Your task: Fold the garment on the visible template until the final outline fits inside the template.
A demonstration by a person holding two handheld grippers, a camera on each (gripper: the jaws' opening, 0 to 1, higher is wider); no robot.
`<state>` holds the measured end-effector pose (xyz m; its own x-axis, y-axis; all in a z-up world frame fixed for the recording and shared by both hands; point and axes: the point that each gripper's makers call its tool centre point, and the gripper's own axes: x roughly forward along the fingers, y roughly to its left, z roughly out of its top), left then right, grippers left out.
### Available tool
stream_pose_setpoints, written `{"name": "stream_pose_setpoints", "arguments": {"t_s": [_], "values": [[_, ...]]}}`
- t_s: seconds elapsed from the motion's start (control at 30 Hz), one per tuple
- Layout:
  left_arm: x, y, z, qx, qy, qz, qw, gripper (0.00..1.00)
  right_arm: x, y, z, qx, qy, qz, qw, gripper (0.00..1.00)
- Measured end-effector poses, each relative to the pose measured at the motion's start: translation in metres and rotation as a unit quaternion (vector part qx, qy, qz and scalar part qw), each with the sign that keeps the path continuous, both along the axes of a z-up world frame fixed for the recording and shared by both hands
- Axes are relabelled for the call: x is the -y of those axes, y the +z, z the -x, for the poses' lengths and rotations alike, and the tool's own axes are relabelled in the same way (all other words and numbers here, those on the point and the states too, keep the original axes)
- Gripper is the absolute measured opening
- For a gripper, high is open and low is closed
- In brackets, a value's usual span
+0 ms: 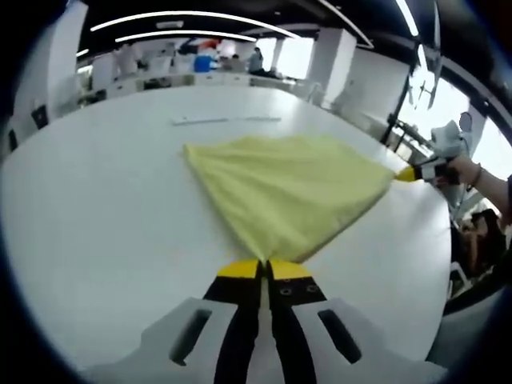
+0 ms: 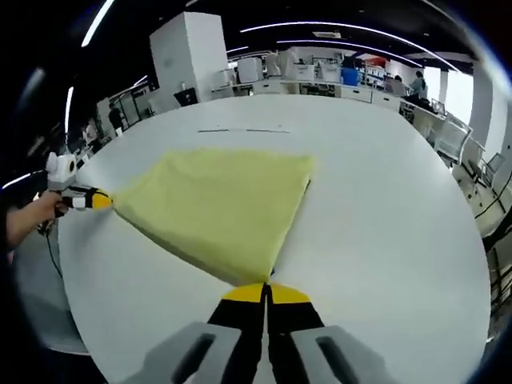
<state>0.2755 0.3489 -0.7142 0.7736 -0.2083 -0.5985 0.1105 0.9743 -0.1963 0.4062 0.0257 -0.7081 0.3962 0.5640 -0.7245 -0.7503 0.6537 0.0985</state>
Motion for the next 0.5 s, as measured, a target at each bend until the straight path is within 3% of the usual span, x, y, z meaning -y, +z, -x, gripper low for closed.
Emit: {"name": "stream_pose_setpoints", "arguments": {"t_s": [0.5], "values": [[0.005,0.003,0.011,-0.007,-0.016,0.001,0.9998,0.0,0.007,-0.002,0.011,-0.012,0.014,0.006,0.9998,0.0]]}}
